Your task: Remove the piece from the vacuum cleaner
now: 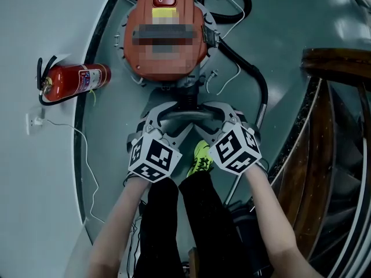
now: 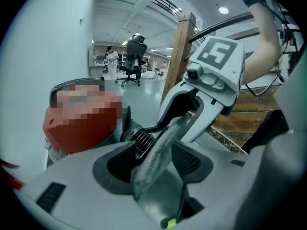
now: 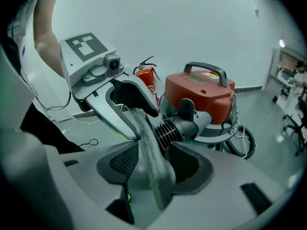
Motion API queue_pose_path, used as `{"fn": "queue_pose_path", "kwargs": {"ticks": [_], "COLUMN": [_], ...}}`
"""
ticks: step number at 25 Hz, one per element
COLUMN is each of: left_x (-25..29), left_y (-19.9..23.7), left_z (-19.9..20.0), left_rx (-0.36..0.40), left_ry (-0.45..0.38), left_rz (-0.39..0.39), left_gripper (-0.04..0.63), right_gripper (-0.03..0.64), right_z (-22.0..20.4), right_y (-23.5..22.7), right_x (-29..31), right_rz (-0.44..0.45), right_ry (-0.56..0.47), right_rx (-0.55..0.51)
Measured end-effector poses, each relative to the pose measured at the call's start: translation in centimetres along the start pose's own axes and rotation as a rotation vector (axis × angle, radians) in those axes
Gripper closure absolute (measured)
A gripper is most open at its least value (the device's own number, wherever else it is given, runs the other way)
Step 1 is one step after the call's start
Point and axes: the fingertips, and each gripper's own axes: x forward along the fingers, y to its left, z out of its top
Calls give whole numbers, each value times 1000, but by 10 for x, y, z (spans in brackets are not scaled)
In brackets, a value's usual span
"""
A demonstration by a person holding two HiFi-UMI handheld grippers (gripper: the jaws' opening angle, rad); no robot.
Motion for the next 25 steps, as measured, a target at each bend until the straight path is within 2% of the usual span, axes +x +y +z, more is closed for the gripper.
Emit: {"fn": "queue_pose_path", "kwargs": {"ticks": [6,7,8,11,17,25], "left_x": [12,13,14,15,15,13], "left_y": [6,6,5,4,5,-3], "left_z": [-13,-15,-16,-15,-16,-20], "left_rx": [26,45,70,121,97,108], "left_ry": [47,54,62,75,69,87], "left_rz": [11,10,5,-18,-21,-44], "left_gripper": [367,418,460,477,479,494], "right_gripper": [421,500,543,548,547,546], "right_z": [-5,-6,-7,-7,-6,-9], "right_y": [-1,0,1,0,0,7], "right_x": [14,16,17,17,17,16], "right_rz": [8,11,16,39,23,17], "right_ry": [31,29,29,44,51,83], "right_rx": [-43,-51,-58,-60,-74,-108]}}
